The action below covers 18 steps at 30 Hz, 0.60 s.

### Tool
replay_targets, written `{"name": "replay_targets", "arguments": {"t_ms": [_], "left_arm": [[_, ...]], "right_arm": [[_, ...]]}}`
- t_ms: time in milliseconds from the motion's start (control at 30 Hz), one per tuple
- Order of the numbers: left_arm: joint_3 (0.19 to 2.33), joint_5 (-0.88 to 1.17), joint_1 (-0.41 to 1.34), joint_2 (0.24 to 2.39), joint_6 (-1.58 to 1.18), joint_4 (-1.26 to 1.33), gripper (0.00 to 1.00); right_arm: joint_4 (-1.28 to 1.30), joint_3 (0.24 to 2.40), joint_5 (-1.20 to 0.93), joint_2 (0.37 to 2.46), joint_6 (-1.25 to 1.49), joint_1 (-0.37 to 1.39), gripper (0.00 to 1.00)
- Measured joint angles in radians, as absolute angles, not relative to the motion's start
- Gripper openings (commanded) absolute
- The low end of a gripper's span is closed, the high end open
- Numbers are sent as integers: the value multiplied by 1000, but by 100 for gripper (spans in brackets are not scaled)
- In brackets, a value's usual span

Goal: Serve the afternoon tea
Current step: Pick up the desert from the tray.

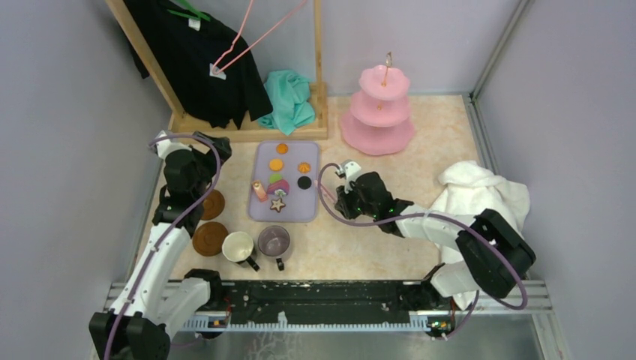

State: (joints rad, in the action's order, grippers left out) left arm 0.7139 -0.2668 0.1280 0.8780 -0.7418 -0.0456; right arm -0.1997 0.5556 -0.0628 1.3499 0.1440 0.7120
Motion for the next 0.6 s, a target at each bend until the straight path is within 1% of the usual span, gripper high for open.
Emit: {"name": "replay_targets", "arguments": {"t_ms": [333,467,600], "left_arm": [[714,-261,128,884,-745,-45,99],[714,-261,128,884,-745,-46,99],[714,-262,128,884,-746,-46,99]], "right_arm": [[-212,704,-131,1517,131,804,25],[-220,748,-154,1581,130,822,28],[-223,781,-170,1630,131,831,33]]}}
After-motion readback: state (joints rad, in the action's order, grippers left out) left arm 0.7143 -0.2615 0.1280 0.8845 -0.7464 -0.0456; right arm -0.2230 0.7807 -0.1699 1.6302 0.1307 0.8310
